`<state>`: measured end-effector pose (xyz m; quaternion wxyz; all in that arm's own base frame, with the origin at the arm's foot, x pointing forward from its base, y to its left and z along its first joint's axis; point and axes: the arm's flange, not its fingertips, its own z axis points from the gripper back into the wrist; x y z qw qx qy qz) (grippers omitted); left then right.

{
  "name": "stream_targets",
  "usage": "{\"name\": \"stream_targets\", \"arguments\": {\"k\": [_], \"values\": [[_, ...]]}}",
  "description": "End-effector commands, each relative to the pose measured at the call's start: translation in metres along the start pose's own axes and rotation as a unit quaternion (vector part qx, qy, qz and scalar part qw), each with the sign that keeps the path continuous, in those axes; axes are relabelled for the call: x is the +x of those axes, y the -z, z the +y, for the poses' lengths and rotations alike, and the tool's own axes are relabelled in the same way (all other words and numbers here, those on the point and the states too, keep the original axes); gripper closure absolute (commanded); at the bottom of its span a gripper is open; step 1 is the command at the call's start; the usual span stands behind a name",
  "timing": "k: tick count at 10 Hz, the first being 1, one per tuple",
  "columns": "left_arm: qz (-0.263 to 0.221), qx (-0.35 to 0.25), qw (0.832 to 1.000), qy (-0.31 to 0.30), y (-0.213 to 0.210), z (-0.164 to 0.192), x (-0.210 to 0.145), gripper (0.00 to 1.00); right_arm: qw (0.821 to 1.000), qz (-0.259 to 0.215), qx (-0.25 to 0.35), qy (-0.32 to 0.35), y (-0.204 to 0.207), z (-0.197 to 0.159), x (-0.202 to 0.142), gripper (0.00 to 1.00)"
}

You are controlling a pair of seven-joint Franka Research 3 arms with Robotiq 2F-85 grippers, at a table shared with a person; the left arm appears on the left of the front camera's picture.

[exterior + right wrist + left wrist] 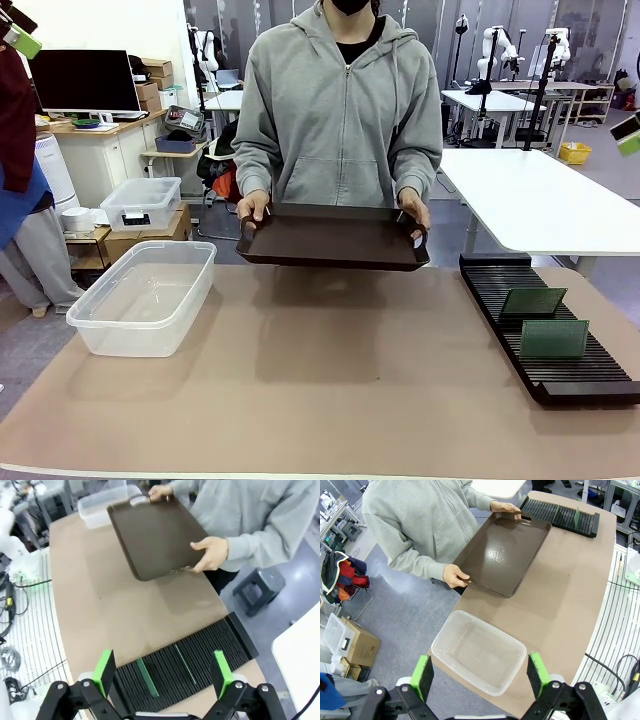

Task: Sort PCBs into racks and boxes based on the side picked up.
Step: If the short side of the Blank PCB is picked up, insert it into the PCB Rack ; if the long side is picked up, place it in the Organizing box.

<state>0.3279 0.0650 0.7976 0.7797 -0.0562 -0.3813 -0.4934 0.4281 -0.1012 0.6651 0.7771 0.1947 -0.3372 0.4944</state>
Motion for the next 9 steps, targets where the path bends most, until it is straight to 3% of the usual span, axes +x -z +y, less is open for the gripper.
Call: {"name": "stream_targets", "arguments": {"k": [1,5,7,8,9], "values": [[0.002,0.000,1.000,0.000,0.000,-0.001,-0.001,0.00,0.999,0.025,0.014,0.020,-0.014,0.006,0.023,0.00],[0.002,0.000,1.000,0.000,0.000,-0.001,-0.001,0.00,1.000,0.006,0.009,-0.021,-0.059,0.020,0.069,0.00],[0.002,0.000,1.000,0.000,0.000,-0.001,-0.001,0.00,0.997,-0.002,-0.001,-0.075,-0.077,0.023,0.091,0.00],[0.002,0.000,1.000,0.000,0.000,-0.001,-0.001,0.00,0.999,0.008,-0.001,-0.040,-0.065,0.026,0.070,0.00],[0.002,0.000,1.000,0.000,0.000,-0.001,-0.001,0.00,0.999,0.008,-0.001,-0.040,-0.065,0.026,0.070,0.00]]}}
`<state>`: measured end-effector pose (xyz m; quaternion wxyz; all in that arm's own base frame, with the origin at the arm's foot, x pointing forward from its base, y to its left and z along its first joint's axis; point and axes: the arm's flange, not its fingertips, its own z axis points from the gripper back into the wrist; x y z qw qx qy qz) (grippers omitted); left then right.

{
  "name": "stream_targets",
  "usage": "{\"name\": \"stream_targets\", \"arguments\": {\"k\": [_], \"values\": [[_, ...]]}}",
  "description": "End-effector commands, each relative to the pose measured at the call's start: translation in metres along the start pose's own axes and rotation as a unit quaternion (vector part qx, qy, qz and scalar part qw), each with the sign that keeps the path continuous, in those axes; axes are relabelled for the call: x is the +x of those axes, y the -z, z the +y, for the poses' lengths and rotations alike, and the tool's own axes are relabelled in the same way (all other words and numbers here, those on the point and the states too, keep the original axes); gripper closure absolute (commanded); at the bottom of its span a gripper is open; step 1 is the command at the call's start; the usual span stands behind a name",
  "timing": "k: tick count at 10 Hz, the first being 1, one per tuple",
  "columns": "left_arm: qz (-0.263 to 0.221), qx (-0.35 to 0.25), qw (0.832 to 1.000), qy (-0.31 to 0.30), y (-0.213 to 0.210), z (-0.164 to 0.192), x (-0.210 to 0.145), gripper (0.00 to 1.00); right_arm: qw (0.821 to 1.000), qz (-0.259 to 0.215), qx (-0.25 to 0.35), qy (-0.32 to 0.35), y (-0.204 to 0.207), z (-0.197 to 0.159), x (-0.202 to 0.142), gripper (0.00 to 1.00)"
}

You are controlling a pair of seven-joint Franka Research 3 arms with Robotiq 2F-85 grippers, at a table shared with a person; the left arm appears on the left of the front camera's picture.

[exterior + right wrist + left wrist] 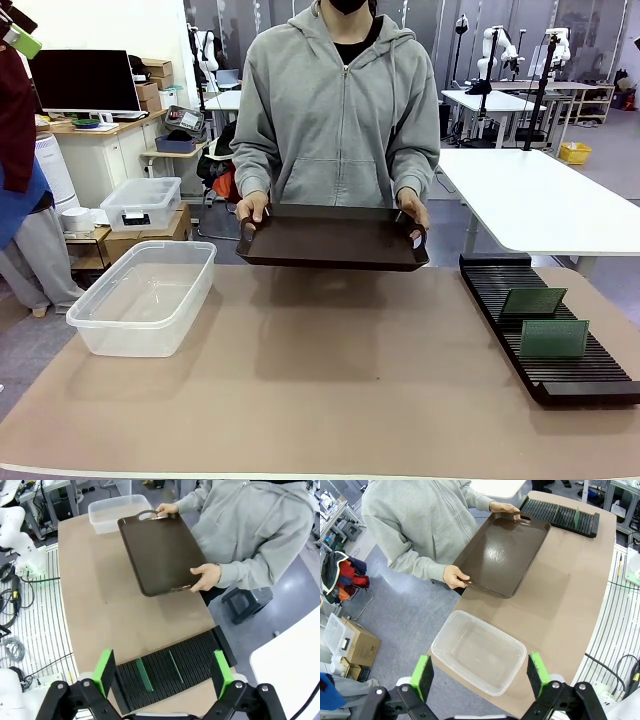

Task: Sort PCBs into racks and boxes based on the side picked up.
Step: If the short side of the Blank PCB is picked up, insert it into the PCB Rack ; if the long side is picked up, place it in the Organizing box.

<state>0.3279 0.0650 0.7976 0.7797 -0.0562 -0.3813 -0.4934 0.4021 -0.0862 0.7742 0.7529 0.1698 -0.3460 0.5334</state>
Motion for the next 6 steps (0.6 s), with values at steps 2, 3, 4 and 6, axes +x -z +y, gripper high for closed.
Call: {"name": "stream_targets", "arguments": {"k": [2,3,4,6], "values": [[0.002,0.000,1.000,0.000,0.000,-0.001,-0.001,0.00,1.000,0.002,0.005,0.012,0.011,0.001,-0.010,0.00],[0.002,0.000,1.000,0.000,0.000,-0.001,-0.001,0.00,1.000,0.002,0.005,0.012,0.011,0.001,-0.010,0.00],[0.002,0.000,1.000,0.000,0.000,-0.001,-0.001,0.00,1.000,0.001,0.007,0.010,0.006,-0.003,-0.009,0.00],[0.002,0.000,1.000,0.000,0.000,-0.001,-0.001,0.00,1.000,0.000,0.003,0.027,-0.011,0.011,0.009,0.00]]}}
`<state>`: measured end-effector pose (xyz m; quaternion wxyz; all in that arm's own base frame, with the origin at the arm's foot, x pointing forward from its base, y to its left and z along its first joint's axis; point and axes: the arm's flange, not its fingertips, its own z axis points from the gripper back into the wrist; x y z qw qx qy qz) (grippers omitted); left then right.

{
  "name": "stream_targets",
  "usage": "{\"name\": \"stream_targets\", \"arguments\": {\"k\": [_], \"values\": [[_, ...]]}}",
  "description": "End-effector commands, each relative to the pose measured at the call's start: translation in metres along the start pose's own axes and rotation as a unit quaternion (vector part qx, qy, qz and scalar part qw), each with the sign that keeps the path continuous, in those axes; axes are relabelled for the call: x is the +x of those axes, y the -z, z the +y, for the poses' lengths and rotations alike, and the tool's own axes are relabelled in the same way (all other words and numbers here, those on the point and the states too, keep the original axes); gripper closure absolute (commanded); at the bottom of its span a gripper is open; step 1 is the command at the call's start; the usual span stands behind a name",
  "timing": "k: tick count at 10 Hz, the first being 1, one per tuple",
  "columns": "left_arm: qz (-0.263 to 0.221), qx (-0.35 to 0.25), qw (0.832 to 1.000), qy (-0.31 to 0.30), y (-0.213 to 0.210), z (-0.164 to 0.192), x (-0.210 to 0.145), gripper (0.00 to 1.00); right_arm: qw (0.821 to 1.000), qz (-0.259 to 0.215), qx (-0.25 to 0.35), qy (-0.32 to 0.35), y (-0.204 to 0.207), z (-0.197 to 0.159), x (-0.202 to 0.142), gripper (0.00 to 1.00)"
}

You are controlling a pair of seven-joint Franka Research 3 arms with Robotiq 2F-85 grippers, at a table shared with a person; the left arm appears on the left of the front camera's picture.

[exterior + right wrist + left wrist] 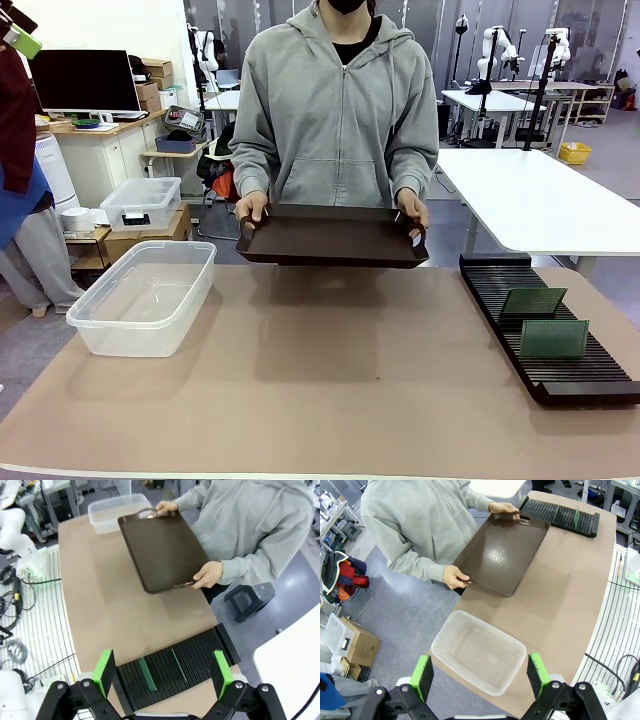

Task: Sort PCBs into racks and boxes based on the side picked up.
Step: If the short side of the Blank PCB is picked up, insert it into the PCB Rack ; if the long side is picked up, place it in the Organizing box.

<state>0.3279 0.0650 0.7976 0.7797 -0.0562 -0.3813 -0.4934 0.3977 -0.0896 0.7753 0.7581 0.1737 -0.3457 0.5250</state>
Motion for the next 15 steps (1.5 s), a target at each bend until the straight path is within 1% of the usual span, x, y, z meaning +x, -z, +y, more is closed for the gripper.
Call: {"name": "stream_targets", "arguments": {"k": [1,3,4,5,6,7,8,10,11,12,15], "values": [[0.002,0.000,1.000,0.000,0.000,-0.001,-0.001,0.00,0.999,-0.007,0.008,0.034,-0.013,0.013,0.019,0.00],[0.002,0.000,1.000,0.000,0.000,-0.001,-0.001,0.00,0.998,-0.032,0.004,0.048,-0.025,0.021,0.025,0.00],[0.002,0.000,1.000,0.000,0.000,-0.001,-0.001,0.00,0.997,-0.039,0.012,0.059,-0.029,0.025,0.025,0.00],[0.002,0.000,1.000,0.000,0.000,-0.001,-0.001,0.00,0.997,-0.037,0.010,0.064,-0.034,0.026,0.026,0.00],[0.002,0.000,1.000,0.000,0.000,-0.001,-0.001,0.00,0.996,-0.030,-0.015,0.081,-0.037,0.027,0.025,0.00],[0.002,0.000,1.000,0.000,0.000,-0.001,-0.001,0.00,0.997,-0.050,0.009,0.061,-0.043,0.029,0.021,0.00],[0.002,0.000,1.000,0.000,0.000,-0.001,-0.001,0.00,0.997,-0.048,0.005,0.063,-0.050,0.029,0.016,0.00],[0.002,0.000,1.000,0.000,0.000,-0.001,-0.001,0.00,0.997,-0.061,-0.007,0.054,-0.059,0.029,0.007,0.00],[0.002,0.000,1.000,0.000,0.000,-0.001,-0.001,0.00,0.997,-0.062,-0.003,0.043,-0.059,0.026,0.006,0.00],[0.002,0.000,1.000,0.000,0.000,-0.001,-0.001,0.00,0.997,-0.045,-0.015,0.066,-0.058,0.025,0.008,0.00],[0.002,0.000,1.000,0.000,0.000,-0.001,-0.001,0.00,0.997,-0.045,-0.015,0.066,-0.058,0.025,0.008,0.00]]}}
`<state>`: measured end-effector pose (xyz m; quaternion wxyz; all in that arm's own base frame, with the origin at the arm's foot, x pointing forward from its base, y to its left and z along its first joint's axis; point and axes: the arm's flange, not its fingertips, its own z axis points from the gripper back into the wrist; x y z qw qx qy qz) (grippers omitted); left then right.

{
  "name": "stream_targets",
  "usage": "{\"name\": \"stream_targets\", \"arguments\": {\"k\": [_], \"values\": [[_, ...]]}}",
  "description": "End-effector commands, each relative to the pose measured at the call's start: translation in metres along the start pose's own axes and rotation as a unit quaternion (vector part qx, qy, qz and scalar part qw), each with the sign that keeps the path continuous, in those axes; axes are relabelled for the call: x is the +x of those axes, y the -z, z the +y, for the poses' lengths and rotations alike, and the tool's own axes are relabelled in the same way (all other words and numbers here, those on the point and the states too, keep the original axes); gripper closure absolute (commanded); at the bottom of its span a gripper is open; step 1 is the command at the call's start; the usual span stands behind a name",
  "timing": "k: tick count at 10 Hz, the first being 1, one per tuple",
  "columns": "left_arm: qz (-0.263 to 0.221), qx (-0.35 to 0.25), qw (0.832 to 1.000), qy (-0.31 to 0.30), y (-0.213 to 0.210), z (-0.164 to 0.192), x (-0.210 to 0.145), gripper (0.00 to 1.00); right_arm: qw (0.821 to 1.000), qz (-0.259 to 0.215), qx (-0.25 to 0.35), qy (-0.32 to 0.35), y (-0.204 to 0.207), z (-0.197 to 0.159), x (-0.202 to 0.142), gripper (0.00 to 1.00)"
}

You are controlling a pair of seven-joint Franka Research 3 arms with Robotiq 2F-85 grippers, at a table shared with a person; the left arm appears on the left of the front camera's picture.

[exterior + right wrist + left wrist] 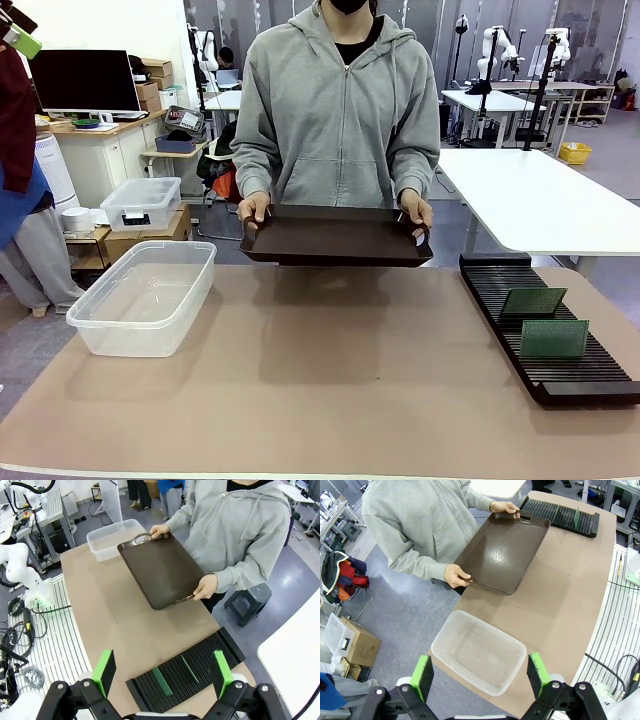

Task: Sort PCBs into racks and boxes based on the side picked up.
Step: If the short side of the Blank PCB is picked up, insert it into the PCB Rack ; if the long side is picked up, place it in the Organizing box.

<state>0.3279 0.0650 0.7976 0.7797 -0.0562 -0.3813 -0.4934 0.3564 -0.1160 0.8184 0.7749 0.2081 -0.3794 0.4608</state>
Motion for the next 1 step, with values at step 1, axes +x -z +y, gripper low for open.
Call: {"name": "stream_targets", "arguments": {"k": [1], "values": [[0.002,0.000,1.000,0.000,0.0005,-0.0006,-0.0010,0.00,1.000,0.004,0.001,0.002,0.0033,0.0026,0.0035,0.00]]}}
